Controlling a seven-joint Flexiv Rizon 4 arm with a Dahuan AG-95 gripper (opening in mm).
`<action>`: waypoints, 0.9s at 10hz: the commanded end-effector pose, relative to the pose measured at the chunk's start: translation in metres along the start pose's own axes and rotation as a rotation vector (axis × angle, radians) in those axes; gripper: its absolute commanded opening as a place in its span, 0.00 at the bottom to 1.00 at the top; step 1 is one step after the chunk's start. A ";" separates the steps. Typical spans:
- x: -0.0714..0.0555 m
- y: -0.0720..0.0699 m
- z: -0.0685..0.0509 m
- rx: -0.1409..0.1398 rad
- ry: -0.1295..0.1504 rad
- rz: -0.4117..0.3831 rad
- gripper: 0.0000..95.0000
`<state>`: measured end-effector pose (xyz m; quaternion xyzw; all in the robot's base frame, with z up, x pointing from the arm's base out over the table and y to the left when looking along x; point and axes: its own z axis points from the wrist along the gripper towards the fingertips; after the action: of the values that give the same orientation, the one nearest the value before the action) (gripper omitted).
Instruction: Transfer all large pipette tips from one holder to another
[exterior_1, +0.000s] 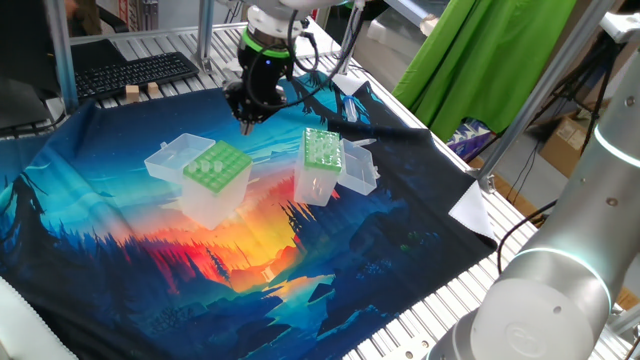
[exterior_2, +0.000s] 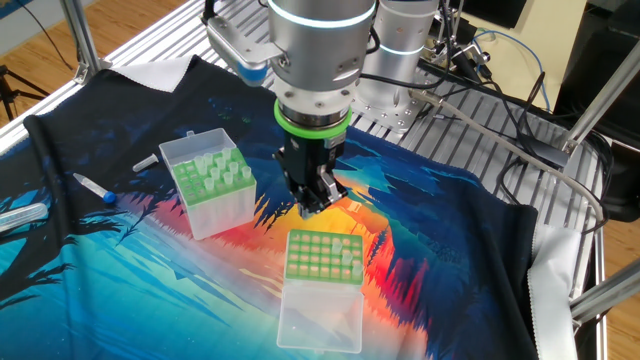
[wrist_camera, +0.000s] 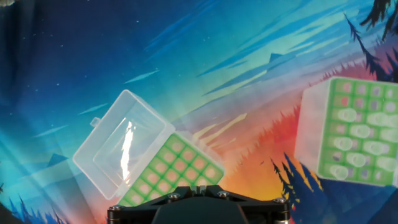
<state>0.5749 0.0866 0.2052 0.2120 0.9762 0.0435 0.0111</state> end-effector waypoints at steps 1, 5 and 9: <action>0.002 0.000 0.001 -0.003 0.000 0.040 0.00; 0.007 0.005 0.001 -0.001 0.004 0.087 0.00; 0.017 0.008 -0.002 0.010 -0.007 0.112 0.00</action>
<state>0.5625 0.1002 0.2075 0.2687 0.9624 0.0372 0.0128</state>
